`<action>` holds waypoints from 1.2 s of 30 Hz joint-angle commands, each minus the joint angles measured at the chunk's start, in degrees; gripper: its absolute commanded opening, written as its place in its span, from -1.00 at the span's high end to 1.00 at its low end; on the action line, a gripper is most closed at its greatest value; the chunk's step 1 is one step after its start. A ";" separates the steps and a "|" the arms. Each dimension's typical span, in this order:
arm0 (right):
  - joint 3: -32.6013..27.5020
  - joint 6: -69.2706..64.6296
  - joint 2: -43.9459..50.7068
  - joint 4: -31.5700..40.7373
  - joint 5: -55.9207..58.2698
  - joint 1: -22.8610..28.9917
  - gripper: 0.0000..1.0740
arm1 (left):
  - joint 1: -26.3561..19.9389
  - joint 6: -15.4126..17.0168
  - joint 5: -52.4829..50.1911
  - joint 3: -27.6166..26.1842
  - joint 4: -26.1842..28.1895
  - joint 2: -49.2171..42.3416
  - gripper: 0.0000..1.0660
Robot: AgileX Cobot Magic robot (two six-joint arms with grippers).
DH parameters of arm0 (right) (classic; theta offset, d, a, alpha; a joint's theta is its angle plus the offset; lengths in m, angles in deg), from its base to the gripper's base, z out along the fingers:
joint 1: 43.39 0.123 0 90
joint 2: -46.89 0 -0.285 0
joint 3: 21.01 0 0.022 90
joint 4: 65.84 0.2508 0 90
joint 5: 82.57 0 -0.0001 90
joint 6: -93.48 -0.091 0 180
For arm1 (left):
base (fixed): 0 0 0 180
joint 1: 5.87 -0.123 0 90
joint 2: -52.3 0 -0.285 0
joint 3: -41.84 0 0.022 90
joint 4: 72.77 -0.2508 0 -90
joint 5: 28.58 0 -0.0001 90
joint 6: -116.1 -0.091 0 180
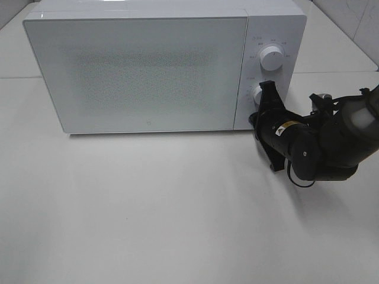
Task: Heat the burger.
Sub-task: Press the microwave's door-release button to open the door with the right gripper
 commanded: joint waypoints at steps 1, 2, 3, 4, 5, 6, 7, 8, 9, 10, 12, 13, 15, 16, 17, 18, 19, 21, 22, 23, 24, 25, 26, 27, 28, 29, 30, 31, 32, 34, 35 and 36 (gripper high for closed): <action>3.55 1.15 0.74 1.43 -9.00 -0.86 1.00 | -0.06 0.34 -0.23 0.17 -0.06 -1.09 -0.89; 3.55 1.15 0.74 1.43 -9.00 -0.86 1.00 | -0.06 0.34 -0.23 0.17 -0.06 -1.09 -0.89; 4.24 1.26 0.74 1.49 -8.94 -0.86 1.00 | -0.06 0.34 -0.23 0.17 -0.06 -1.09 -0.89; 4.64 1.32 0.74 1.49 -8.94 -0.86 1.00 | -0.06 0.34 -0.23 0.17 -0.06 -1.09 -0.89; 4.64 1.32 0.74 1.49 -8.94 -0.86 1.00 | -0.06 0.34 -0.23 0.17 -0.06 -1.09 -0.89; 5.61 2.01 0.74 1.55 -8.54 -0.86 1.00 | -0.06 0.34 -0.23 0.17 -0.06 -1.09 -0.89; 5.61 2.01 0.74 1.55 -8.54 -0.86 1.00 | -0.06 0.34 -0.23 0.17 -0.06 -1.09 -0.89; 6.13 2.46 0.74 1.83 -8.42 -0.86 1.00 | -0.06 0.34 -0.23 0.17 -0.06 -1.09 -0.89; 6.19 2.46 0.74 2.18 -8.42 -0.86 1.00 | -0.06 0.34 -0.23 0.17 -0.06 -1.09 -0.89; 6.19 2.46 0.74 2.18 -8.42 -0.86 1.00 | -0.06 0.34 -0.23 0.17 -0.06 -1.09 -0.89; 6.19 2.46 0.74 2.69 -8.42 -0.86 1.00 | -0.06 0.34 -0.23 0.17 -0.06 -1.09 -0.89; 6.19 2.46 0.74 2.69 -8.42 -0.86 1.00 | -0.06 0.34 -0.23 0.17 -0.06 -1.09 -0.89; 6.19 2.46 0.74 2.81 -8.42 -0.86 1.00 | -0.06 0.34 -0.23 0.17 -0.06 -1.09 -0.89; 6.19 2.35 0.74 2.81 -8.37 -0.86 1.00 | -0.06 0.34 -0.23 0.17 -0.06 -1.09 -0.89; 6.19 2.35 0.74 2.81 -8.19 -0.86 1.00 | -0.06 0.34 -0.23 0.17 -0.06 -1.09 -0.89; 6.19 2.35 0.74 2.81 -8.19 -0.86 1.00 | -0.06 0.34 -0.23 0.17 -0.06 -1.09 -0.89; 6.19 2.12 0.74 2.75 -7.56 -0.86 1.00 | -0.06 0.34 -0.23 0.17 -0.06 -1.09 -0.89; 6.19 1.72 0.74 2.58 -6.99 -0.80 1.00 | -0.06 0.34 -0.23 0.17 -0.06 -1.09 -0.89; 6.13 1.55 0.74 2.58 -6.82 -0.80 1.00 | -0.06 0.34 -0.23 0.17 -0.06 -1.09 -0.89; 6.13 1.55 0.74 2.58 -6.82 -0.80 1.00 | -0.06 0.34 -0.23 0.17 -0.06 -1.09 -0.89; 6.13 1.43 0.74 2.58 -6.42 -0.74 1.00 | -0.06 0.34 -0.23 0.17 -0.06 -1.09 -0.89; 6.13 1.43 0.74 2.58 -5.90 -0.74 1.00 | -0.06 0.34 -0.23 0.17 -0.06 -1.09 -0.89; 6.13 1.43 0.74 2.58 -5.90 -0.74 1.00 | -0.06 0.34 -0.23 0.17 -0.06 -1.09 -0.89; 6.07 1.38 0.74 2.58 -4.76 -0.74 1.00 | -0.06 0.34 -0.23 0.17 -0.06 -1.09 -0.89; 6.07 1.38 0.74 2.58 -4.76 -0.74 1.00 | -0.06 0.34 -0.23 0.17 -0.06 -1.09 -0.89; 6.07 1.09 0.74 2.35 -3.50 -0.69 1.00 | -0.06 0.34 -0.23 0.17 -0.06 -1.09 -0.89; 5.96 0.92 0.74 2.35 -3.04 -0.23 1.00 | -0.06 0.34 -0.23 0.17 -0.06 -1.09 -0.89; 5.96 0.92 0.74 2.35 -3.04 -0.23 1.00 | -0.06 0.34 -0.23 0.17 -0.06 -1.09 -0.89; 5.16 0.74 0.92 2.58 -2.58 -0.06 1.00 | -0.06 0.34 -0.23 0.17 -0.06 -1.09 -0.89; 4.76 0.74 1.15 2.58 -1.95 -0.06 1.00 | -0.06 0.34 -0.23 0.17 -0.06 -1.09 -0.89; 3.78 0.63 1.60 2.58 -1.03 -0.06 1.00 | -0.06 0.34 -0.23 0.17 -0.06 -1.09 -0.89; 2.98 0.57 1.78 2.58 -1.03 -0.06 1.00 | -0.06 0.34 -0.23 0.17 -0.06 -1.09 -0.89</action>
